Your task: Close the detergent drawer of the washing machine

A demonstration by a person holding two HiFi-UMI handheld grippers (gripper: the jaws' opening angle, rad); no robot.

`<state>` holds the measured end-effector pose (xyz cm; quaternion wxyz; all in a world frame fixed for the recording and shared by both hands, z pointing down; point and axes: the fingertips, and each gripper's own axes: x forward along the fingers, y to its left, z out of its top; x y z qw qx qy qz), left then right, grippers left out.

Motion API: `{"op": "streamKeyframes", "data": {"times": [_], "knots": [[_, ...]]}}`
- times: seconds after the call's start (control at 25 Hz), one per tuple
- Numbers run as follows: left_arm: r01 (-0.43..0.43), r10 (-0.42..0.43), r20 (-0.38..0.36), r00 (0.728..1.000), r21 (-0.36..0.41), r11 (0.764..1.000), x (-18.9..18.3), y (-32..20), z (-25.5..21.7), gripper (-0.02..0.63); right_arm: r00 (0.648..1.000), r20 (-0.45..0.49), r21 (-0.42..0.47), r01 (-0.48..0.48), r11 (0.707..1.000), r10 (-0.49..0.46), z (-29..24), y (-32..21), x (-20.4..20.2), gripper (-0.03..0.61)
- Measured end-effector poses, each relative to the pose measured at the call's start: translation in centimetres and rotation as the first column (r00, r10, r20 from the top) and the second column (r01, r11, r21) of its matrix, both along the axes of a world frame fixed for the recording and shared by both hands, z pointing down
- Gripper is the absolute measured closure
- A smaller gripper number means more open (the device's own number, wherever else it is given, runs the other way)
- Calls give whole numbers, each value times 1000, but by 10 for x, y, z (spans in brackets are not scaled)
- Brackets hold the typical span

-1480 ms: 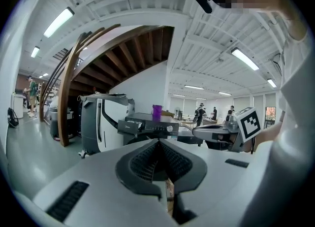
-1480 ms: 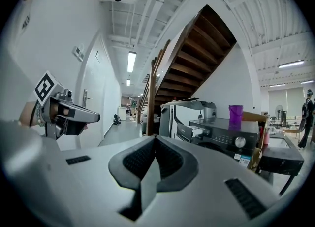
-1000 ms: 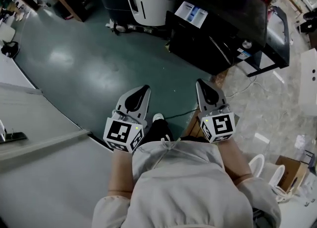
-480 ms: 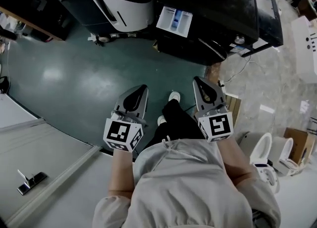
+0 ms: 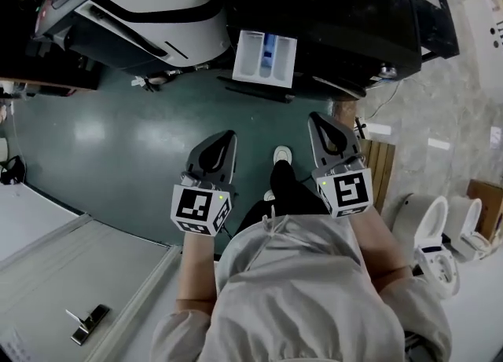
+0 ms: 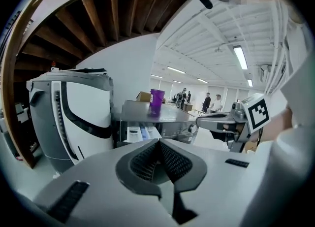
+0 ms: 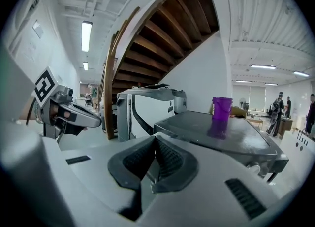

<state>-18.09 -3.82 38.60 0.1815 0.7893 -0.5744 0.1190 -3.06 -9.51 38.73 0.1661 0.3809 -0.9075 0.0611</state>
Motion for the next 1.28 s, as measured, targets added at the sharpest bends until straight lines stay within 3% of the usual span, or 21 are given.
{"op": "streamKeyframes", "data": {"times": [0.28, 0.52, 0.68, 0.92, 1.12, 1.28], "knots": [[-28, 27, -17, 999, -87, 996, -4, -47, 59, 594, 999, -35, -21, -19, 1000, 18, 34, -41, -7, 572], [-39, 45, 57, 997, -109, 993, -18, -78, 113, 594, 996, -38, -57, -88, 994, 86, 66, -56, -14, 572], [-83, 79, -29, 996, -166, 983, -20, -91, 140, 594, 986, -60, -67, -162, 985, 158, 70, -68, -20, 572], [-151, 149, -21, 989, -184, 971, -22, -102, 161, 594, 977, -64, -52, -206, 977, 203, 81, -78, -22, 572], [-160, 134, -131, 982, -213, 964, -19, -109, 164, 595, 971, -74, -52, -230, 972, 226, 90, -81, -20, 572], [-145, 113, -149, 982, -226, 963, -20, -109, 165, 595, 969, -45, -74, -247, 966, 245, 89, -83, -22, 572]]}}
